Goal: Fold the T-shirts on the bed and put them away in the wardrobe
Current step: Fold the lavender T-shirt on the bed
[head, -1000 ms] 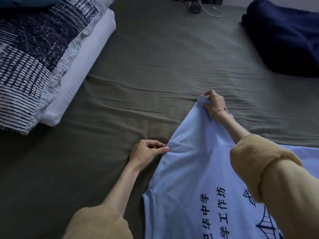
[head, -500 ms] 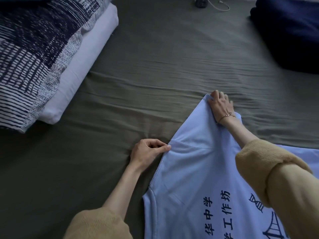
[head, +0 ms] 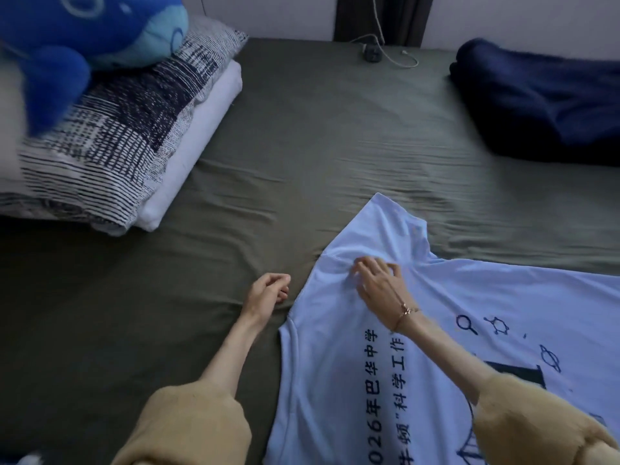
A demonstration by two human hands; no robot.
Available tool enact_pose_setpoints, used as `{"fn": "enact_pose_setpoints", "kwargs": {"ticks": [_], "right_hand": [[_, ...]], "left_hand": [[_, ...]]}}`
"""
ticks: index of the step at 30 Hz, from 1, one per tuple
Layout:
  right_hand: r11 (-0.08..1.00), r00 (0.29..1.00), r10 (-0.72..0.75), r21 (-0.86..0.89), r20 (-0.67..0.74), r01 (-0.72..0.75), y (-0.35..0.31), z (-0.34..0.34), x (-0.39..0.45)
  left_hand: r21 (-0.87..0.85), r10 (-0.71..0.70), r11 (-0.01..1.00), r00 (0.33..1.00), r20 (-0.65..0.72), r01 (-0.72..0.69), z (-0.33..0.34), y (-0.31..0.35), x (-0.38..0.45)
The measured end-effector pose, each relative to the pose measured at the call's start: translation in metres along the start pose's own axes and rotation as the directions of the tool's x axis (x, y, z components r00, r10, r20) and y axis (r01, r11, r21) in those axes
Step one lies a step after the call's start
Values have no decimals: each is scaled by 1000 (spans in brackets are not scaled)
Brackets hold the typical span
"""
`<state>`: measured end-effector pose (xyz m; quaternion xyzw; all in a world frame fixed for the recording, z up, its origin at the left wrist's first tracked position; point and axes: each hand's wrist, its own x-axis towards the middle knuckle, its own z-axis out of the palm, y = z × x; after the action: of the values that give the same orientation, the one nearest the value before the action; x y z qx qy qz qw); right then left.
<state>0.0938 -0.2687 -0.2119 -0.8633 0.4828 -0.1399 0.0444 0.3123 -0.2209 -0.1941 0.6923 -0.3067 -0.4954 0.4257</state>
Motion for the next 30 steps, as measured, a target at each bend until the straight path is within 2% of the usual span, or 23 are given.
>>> {"fn": "enact_pose_setpoints", "kwargs": {"ticks": [3, 5, 7, 13, 18, 22, 27, 30], "right_hand": [[993, 994, -112, 48, 20, 111, -40, -8, -45], [985, 981, -131, 134, 143, 112, -62, -14, -72], [967, 950, -126, 250, 284, 54, -85, -24, -101], [937, 875, -259, 326, 410, 124, -143, -37, -177], [941, 829, -330, 230, 452, 249, -180, -36, -234], [931, 827, -356, 236, 435, 277, -206, -38, -266], [970, 881, -208, 203, 426, 131, -224, -39, -275], [970, 895, -188, 222, 405, 104, -232, -36, -282]], "left_hand": [[52, -12, 999, 1000, -9, 12, -18, -7, -36], [110, -26, 994, 1000, -1, 26, -28, -20, -63], [209, -40, 977, 999, 2, 38, -36, -38, -94], [416, 5, 909, 995, -102, 38, -42, -73, -165], [564, 24, 826, 997, -67, 18, -45, -97, -212], [424, 23, 905, 989, -146, 42, -42, -108, -225], [544, -2, 838, 995, -96, 54, -35, -113, -233], [518, 17, 854, 992, -126, 52, -34, -122, -237]]}}
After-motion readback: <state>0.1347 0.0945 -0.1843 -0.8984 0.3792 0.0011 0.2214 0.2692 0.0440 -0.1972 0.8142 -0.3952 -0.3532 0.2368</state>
